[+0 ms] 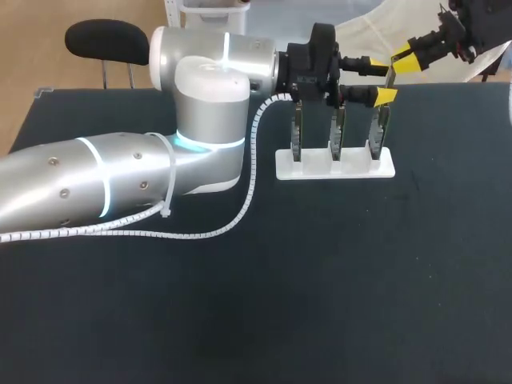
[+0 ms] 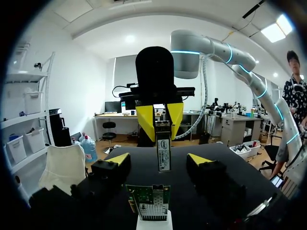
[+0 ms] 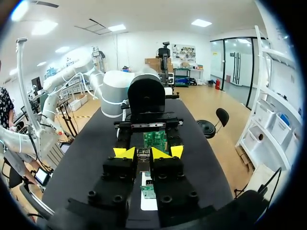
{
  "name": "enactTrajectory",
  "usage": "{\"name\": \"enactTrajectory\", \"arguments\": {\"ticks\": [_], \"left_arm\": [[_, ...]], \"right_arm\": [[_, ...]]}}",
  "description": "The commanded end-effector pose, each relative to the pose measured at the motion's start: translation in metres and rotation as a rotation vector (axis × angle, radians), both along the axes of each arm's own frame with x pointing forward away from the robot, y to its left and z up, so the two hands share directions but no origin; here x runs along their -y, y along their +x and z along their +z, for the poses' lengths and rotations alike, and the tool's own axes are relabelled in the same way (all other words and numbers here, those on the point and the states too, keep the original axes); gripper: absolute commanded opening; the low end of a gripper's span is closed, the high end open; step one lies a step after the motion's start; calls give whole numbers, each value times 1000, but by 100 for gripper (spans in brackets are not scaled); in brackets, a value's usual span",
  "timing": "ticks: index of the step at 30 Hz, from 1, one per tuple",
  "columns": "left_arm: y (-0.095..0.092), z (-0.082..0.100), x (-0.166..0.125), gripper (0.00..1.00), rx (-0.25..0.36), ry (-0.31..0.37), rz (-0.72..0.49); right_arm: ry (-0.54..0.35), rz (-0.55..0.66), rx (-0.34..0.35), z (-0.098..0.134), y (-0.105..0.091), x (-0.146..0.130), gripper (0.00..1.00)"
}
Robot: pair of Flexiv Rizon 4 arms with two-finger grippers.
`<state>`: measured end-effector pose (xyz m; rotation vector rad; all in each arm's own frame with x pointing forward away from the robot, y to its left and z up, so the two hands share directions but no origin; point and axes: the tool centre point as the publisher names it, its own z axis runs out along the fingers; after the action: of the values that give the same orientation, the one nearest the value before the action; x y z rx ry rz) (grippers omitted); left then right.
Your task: Pick up the optical module with the left hand, and insert it into the network port with the right hand.
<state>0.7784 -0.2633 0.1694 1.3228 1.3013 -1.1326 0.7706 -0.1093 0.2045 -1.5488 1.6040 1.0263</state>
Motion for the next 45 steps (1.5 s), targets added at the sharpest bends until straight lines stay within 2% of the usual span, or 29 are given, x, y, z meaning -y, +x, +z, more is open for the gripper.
{"name": "enactTrajectory", "arguments": {"ticks": [1,8,13,23,26,37,45], "left_arm": [[1,-1,1,100,1,-1,-1],[1,3,-3,100,2,40,2],[-2,4,-9,100,-29,108,-5],[-6,8,-20,100,-31,196,-24],[-5,6,-21,100,-38,254,-49],[-5,-4,-22,100,-100,311,-74],[-6,-9,-23,100,-100,325,-63]], "right_arm": [[0,-4,4,0,-2,0,0],[2,-7,5,0,-3,1,0],[1,-7,10,-1,-3,1,0],[-2,0,14,-2,-2,2,0],[0,1,16,-1,-1,2,0],[1,0,14,-2,1,2,0],[-1,1,8,-3,1,3,0]]}}
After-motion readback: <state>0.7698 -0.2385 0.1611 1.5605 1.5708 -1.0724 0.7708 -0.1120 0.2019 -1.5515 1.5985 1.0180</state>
